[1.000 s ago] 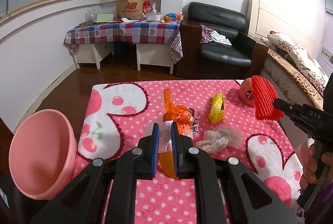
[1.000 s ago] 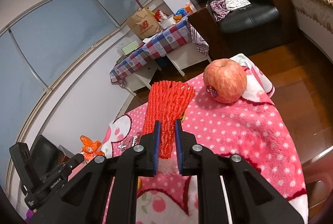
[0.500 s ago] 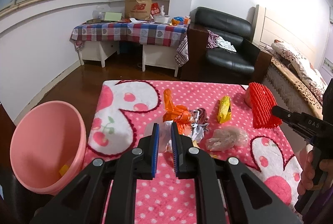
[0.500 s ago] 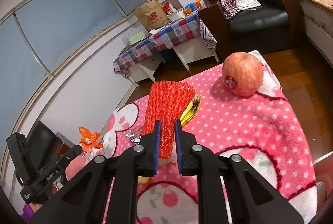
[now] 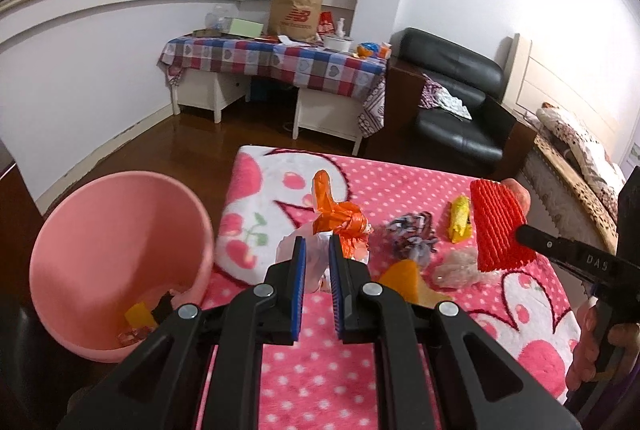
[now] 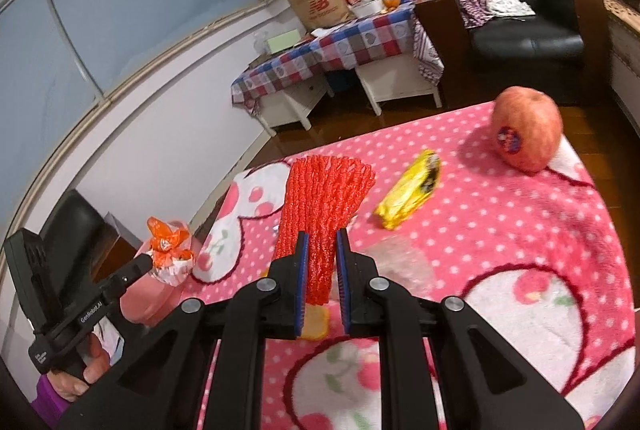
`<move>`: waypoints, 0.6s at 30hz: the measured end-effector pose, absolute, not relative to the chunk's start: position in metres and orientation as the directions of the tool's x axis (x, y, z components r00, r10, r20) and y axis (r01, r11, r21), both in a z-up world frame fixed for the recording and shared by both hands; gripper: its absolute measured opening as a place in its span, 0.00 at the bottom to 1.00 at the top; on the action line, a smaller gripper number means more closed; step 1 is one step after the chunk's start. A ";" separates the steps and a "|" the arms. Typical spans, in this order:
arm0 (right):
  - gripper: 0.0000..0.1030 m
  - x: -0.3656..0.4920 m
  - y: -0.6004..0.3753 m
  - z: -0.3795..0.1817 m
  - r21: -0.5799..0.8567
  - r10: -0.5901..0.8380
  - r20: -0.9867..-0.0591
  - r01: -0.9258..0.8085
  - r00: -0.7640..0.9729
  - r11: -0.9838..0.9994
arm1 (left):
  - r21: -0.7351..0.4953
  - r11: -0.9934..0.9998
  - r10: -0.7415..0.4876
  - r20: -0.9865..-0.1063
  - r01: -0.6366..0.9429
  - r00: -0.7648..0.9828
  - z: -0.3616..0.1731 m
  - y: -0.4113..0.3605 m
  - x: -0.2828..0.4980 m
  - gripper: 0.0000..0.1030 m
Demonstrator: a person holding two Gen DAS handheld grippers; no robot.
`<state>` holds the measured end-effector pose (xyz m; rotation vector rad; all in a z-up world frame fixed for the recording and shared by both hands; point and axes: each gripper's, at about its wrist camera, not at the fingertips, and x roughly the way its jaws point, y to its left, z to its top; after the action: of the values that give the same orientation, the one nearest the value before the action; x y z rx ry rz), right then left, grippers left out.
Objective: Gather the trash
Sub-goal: 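Carry the ribbon and red net over the pink bucket and open both grippers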
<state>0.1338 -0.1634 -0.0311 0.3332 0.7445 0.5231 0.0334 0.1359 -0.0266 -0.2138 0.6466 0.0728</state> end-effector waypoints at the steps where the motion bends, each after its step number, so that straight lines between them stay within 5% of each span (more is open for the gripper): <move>1: 0.13 0.133 -0.157 -0.031 0.458 0.563 -0.557 -0.339 0.611 0.822 | -0.178 0.974 0.004 -0.604 -0.140 0.797 -0.027 0.141 0.032 0.10; 18: 0.13 0.133 -0.040 -0.023 0.392 0.645 -0.603 -0.530 0.469 0.752 | -0.217 0.929 0.120 -0.589 -0.300 0.799 -0.041 0.221 0.001 0.10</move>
<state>0.1334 -0.0404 -0.0233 0.1581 0.8063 0.7242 0.0013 0.2214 -0.0411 -0.3094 0.6053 0.2290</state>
